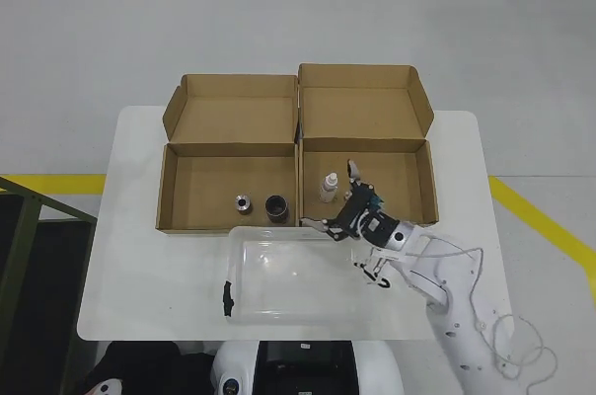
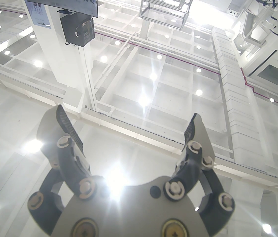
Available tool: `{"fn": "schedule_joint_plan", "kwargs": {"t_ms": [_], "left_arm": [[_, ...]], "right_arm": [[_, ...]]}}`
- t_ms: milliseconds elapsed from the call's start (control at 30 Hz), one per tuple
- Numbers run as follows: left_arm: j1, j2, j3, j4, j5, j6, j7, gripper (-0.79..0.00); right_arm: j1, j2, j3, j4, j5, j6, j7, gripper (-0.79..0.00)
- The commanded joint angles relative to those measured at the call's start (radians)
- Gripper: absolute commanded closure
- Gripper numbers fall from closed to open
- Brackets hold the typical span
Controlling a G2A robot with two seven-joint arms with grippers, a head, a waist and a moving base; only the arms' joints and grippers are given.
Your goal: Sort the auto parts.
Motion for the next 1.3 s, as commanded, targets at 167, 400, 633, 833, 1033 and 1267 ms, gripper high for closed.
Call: {"fn": "schedule_joint_plan", "kwargs": {"t_ms": [167, 400, 633, 833, 1033, 1267], "left_arm": [[0.0, 0.0, 0.0, 0.0, 0.0, 0.0, 0.0, -0.785], [0.0, 0.0, 0.0, 0.0, 0.0, 0.0, 0.0, -0.785], [0.0, 0.0, 0.0, 0.0, 0.0, 0.0, 0.0, -0.785], [0.0, 0.0, 0.0, 0.0, 0.0, 0.0, 0.0, -0.785], [0.0, 0.0, 0.0, 0.0, 0.0, 0.0, 0.0, -0.785], [0.0, 0.0, 0.0, 0.0, 0.0, 0.0, 0.0, -0.785]], "right_arm": [[-0.134, 0.022, 0.134, -0.064, -0.014, 0.03, -0.073, -0.785], [-0.237, 0.04, 0.254, -0.102, -0.003, 0.036, -0.135, -0.785], [-0.356, 0.054, 0.387, -0.133, 0.017, 0.055, -0.213, -0.785], [-0.443, 0.061, 0.475, -0.151, 0.032, 0.066, -0.274, -0.785], [-0.485, 0.067, 0.523, -0.143, 0.047, 0.05, -0.309, -0.785], [-0.489, 0.068, 0.527, -0.141, 0.053, 0.049, -0.313, -0.785]]}}
